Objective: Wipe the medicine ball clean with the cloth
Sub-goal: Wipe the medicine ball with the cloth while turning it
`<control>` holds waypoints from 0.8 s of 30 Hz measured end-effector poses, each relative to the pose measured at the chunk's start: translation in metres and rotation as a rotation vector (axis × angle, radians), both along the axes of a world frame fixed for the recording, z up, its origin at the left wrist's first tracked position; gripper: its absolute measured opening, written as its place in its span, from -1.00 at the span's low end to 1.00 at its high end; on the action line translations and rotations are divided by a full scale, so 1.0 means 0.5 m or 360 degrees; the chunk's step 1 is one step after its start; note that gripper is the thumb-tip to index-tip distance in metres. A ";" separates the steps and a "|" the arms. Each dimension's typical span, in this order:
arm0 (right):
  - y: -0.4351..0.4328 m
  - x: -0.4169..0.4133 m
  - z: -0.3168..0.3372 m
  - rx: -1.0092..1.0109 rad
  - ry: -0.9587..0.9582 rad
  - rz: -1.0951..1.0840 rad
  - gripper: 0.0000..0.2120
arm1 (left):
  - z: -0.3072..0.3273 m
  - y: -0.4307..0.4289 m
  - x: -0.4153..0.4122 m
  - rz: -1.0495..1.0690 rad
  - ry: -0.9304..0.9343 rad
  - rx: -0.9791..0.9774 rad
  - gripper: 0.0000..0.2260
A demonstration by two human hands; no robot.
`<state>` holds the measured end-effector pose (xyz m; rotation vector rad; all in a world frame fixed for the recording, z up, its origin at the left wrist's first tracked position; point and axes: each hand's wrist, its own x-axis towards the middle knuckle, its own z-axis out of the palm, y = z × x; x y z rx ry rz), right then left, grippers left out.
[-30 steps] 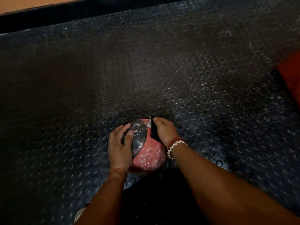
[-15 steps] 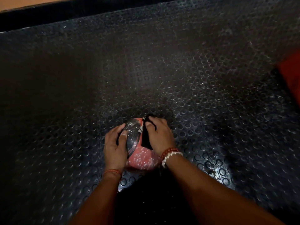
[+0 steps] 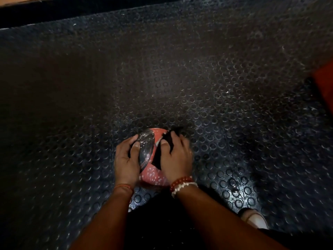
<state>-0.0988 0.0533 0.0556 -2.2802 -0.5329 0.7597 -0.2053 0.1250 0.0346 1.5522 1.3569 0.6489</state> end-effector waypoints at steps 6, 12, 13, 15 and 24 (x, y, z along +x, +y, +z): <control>0.057 0.098 -0.014 -0.0020 0.0389 0.0104 -0.60 | 0.000 -0.005 -0.003 -0.0027 -0.0047 -0.0068 -0.81; 0.004 0.085 -0.072 0.0038 0.1375 -0.0762 -0.60 | 0.011 -0.003 -0.009 0.0083 -0.0016 -0.0179 -0.79; -0.002 0.067 -0.085 0.0074 0.1391 -0.0894 -0.57 | 0.019 -0.001 -0.003 0.0106 -0.0006 -0.0206 -0.83; -0.009 0.028 -0.067 0.0017 0.1163 -0.0914 -0.52 | 0.030 0.004 0.011 0.0161 0.0035 -0.0265 -0.93; 0.039 0.047 -0.023 0.0135 0.0191 0.0249 -0.63 | 0.032 -0.003 0.004 0.0070 0.0181 -0.0157 -0.76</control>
